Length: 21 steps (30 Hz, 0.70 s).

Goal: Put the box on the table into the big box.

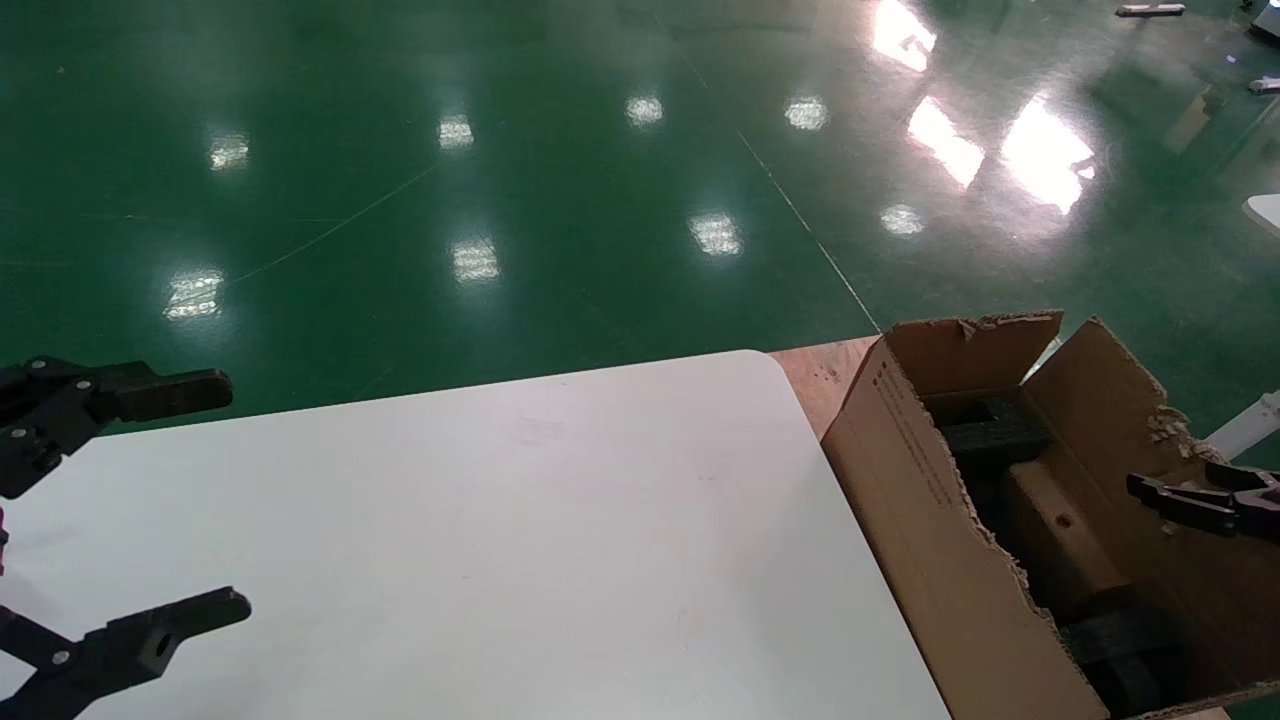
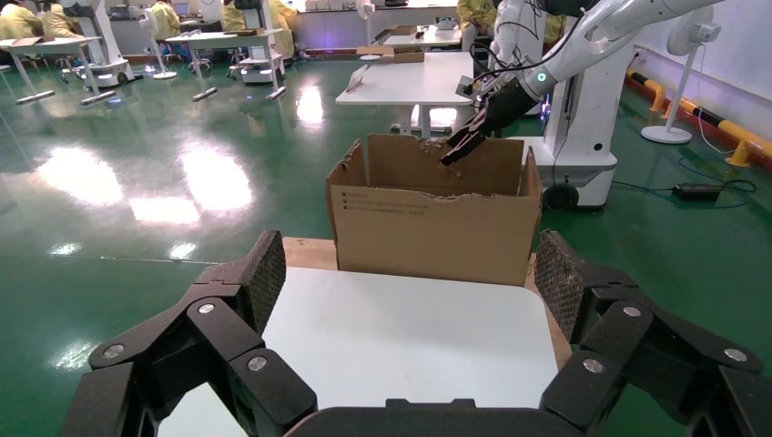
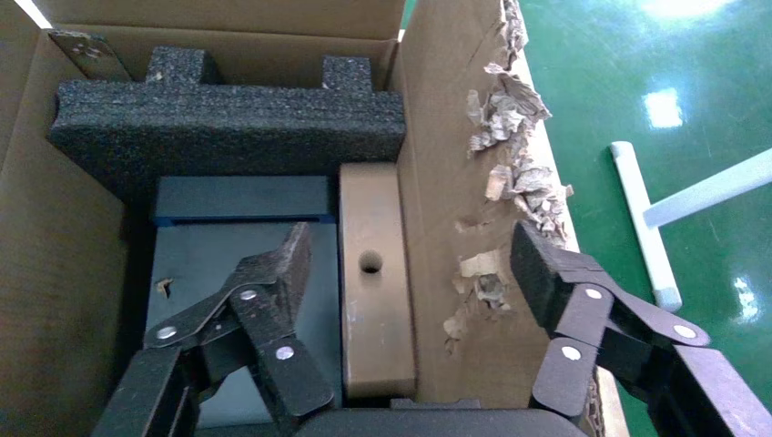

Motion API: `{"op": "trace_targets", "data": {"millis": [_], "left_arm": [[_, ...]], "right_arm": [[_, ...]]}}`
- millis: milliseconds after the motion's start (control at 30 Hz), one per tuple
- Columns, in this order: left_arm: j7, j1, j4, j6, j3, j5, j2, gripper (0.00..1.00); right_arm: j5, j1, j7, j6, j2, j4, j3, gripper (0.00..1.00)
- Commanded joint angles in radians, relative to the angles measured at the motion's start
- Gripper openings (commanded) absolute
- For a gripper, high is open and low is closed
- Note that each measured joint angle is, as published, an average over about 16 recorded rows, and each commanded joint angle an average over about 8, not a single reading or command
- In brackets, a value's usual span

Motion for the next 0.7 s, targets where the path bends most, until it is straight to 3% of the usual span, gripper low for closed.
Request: {"op": "trace_targets", "data": {"millis": [33, 700], "left_arm": [[0.000, 0.000, 0.000, 0.000, 0.000, 0.000, 0.000, 1.00], [0.000, 0.000, 0.000, 0.000, 0.000, 0.000, 0.000, 1.00]], "right_arm": [[0.002, -0.003, 0.005, 0.002, 0.000, -0.002, -0.002, 1.00], [0.014, 0.155, -0.262, -0.114, -0.021, 0.164, 0.150, 1.00]]}}
